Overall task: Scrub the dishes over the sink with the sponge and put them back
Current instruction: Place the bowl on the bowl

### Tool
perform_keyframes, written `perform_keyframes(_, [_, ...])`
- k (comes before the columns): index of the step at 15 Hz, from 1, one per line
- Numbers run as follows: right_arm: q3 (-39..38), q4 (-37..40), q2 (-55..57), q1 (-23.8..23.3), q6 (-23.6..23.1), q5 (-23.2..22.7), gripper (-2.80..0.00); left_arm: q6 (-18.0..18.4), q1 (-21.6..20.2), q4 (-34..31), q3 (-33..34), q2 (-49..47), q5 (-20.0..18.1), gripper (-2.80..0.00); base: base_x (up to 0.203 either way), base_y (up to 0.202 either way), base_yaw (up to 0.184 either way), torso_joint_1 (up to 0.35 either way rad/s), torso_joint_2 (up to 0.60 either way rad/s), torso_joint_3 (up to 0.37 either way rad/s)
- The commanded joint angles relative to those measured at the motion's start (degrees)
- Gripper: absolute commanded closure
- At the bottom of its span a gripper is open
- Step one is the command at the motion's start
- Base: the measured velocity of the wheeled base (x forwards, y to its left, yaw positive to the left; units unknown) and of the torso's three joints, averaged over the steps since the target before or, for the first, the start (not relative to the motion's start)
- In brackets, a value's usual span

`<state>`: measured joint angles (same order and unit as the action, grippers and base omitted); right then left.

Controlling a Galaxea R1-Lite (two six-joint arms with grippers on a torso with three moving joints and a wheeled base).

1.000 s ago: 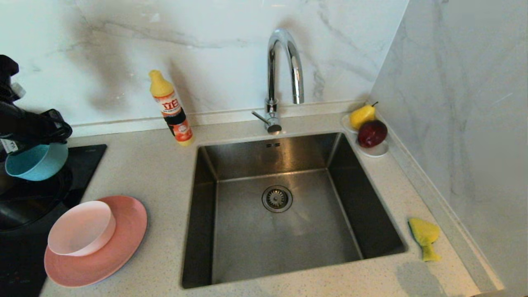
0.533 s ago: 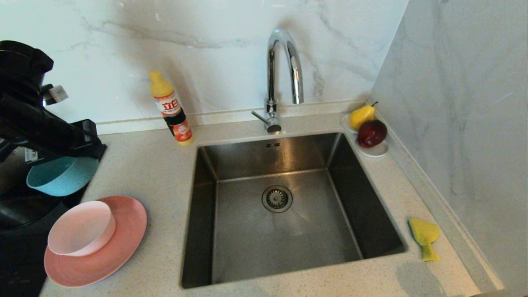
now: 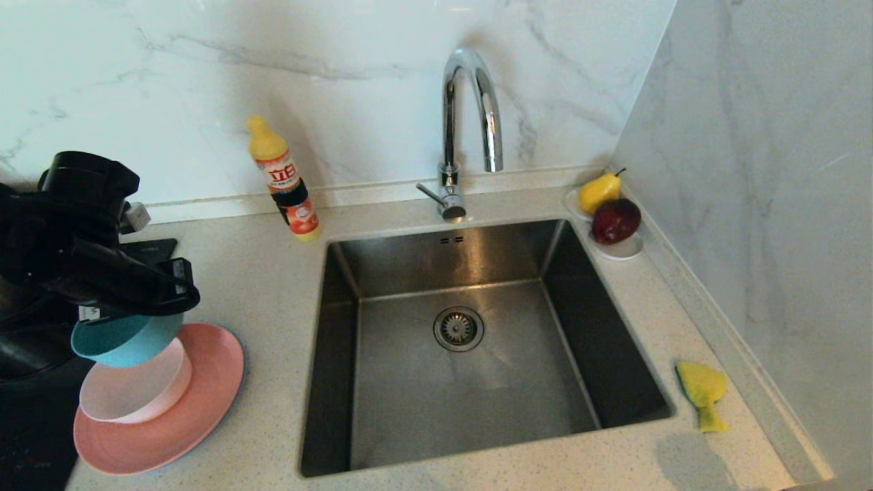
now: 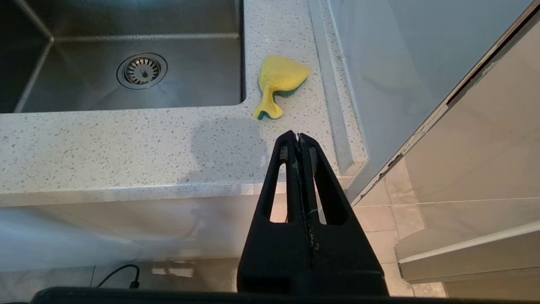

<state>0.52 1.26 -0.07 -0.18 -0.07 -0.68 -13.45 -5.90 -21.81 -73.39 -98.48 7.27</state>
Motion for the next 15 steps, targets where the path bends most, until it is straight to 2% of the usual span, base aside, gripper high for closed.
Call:
perform_keyframes(1, [0.00, 0.03, 0.07, 0.01, -0.01, -0.02, 0.00, -0.09, 0.63, 1.73, 2.96, -0.40, 0.12, 0.00, 0.000, 0.000, 0.000, 0.000, 0.00, 0.000])
perform_keyframes(10, [0.00, -0.02, 0.07, 0.01, -0.01, -0.02, 0.00, -0.20, 0.54, 1.64, 2.24, 2.02, 0.03, 0.00, 0.000, 0.000, 0.000, 0.000, 0.00, 0.000])
perform_keyframes(15, [0.00, -0.02, 0.07, 0.01, -0.01, -0.02, 0.00, 1.34, 0.54, -3.10, 3.57, 5.33, 0.03, 0.00, 0.000, 0.000, 0.000, 0.000, 0.00, 0.000])
